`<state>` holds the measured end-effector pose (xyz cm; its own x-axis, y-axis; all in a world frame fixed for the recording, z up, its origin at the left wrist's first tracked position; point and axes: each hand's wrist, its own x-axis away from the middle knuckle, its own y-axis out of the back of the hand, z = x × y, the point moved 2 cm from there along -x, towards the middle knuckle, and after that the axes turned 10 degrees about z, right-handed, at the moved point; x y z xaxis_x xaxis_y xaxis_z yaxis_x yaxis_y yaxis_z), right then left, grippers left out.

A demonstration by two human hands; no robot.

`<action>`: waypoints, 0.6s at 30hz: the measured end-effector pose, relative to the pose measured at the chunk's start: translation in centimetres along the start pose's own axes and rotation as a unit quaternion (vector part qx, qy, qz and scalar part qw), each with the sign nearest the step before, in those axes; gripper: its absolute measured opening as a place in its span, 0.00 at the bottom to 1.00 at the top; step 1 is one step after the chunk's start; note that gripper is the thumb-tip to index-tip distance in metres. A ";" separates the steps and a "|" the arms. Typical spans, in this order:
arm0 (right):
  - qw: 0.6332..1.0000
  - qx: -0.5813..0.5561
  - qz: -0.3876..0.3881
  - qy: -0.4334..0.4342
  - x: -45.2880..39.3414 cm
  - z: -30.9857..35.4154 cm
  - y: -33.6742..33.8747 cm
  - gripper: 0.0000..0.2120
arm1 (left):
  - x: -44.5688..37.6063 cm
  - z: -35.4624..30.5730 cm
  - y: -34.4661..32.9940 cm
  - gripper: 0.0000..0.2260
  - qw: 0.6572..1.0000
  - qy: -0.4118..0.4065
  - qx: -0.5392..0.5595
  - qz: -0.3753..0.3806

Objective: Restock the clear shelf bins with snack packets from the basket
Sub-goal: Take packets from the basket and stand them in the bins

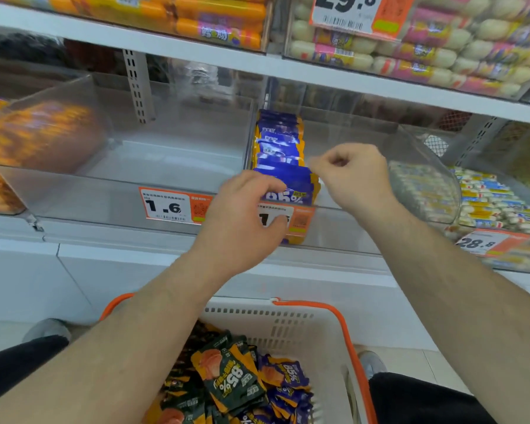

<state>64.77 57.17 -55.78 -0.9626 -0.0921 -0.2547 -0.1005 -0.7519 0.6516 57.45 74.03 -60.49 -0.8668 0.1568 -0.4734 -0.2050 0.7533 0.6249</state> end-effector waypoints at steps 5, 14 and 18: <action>0.944 -0.172 0.134 -0.249 -5.8 -3.3 -1.5 0.22 | -5.6 -0.5 1.1 0.34 0.953 -0.017 -0.279 0.113; 0.858 -0.315 0.279 -0.294 -9.2 -5.9 -6.1 0.39 | -8.5 0.4 -0.5 0.42 0.876 0.021 -0.409 0.257; 0.872 -0.306 0.278 -0.261 -9.0 -6.3 -5.7 0.41 | -7.7 0.4 -0.4 0.44 0.904 0.035 -0.366 0.219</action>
<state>75.54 58.20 -61.67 -0.8187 -0.3643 0.4439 0.4179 -0.9081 0.0256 64.40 72.77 -57.28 -0.9591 0.2773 -0.0567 -0.0588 0.0006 0.9983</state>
